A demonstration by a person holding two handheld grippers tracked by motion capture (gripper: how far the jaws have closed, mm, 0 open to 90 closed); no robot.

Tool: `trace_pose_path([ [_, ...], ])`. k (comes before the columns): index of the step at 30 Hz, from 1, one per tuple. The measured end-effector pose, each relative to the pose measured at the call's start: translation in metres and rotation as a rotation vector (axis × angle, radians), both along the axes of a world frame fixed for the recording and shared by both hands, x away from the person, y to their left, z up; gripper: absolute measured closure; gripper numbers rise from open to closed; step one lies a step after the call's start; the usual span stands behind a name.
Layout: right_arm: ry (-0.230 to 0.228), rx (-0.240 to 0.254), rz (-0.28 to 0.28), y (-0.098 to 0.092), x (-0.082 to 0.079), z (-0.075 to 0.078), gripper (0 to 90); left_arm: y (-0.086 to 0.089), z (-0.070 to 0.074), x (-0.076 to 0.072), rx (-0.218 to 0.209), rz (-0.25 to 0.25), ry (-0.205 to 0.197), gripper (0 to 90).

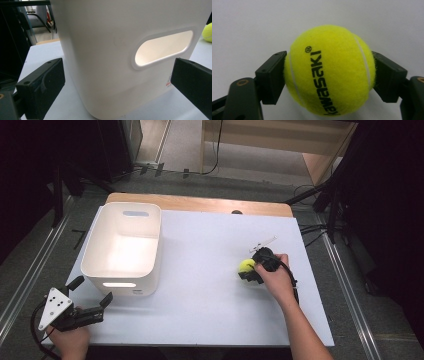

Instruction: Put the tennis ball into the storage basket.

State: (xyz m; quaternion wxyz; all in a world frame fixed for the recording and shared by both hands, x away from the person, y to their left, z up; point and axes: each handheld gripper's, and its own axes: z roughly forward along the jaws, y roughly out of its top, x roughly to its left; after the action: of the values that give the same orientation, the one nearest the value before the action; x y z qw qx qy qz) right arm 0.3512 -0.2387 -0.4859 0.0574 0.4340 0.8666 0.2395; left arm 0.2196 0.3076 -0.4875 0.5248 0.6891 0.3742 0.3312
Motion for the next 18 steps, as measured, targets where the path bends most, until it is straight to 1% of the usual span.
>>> trace_pose_path([
  [1, 0.005, 0.009, -0.005, -0.001, 0.001, 0.000, 23.1, 0.000, 0.000, 0.000, 0.000, 0.000, 0.000, 0.0],
  [4, 0.010, 0.011, -0.002, -0.002, 0.001, 0.000, 23.5, 0.000, 0.000, 0.000, -0.002, -0.002, -0.003, 0.0],
  [8, 0.023, 0.024, 0.014, -0.001, 0.001, 0.003, 23.5, 0.000, 0.000, 0.000, -0.002, -0.002, -0.002, 0.0],
  [9, 0.014, 0.033, 0.016, 0.000, 0.001, 0.005, 23.5, 0.000, 0.000, 0.000, -0.003, -0.002, -0.002, 0.0],
  [13, 0.006, 0.031, 0.025, 0.001, 0.001, 0.009, 23.5, -0.001, 0.000, 0.000, -0.003, -0.003, -0.002, 0.0],
  [18, 0.000, 0.044, 0.037, 0.004, 0.001, 0.017, 23.5, 0.000, 0.000, 0.000, -0.004, -0.004, -0.002, 0.0],
])
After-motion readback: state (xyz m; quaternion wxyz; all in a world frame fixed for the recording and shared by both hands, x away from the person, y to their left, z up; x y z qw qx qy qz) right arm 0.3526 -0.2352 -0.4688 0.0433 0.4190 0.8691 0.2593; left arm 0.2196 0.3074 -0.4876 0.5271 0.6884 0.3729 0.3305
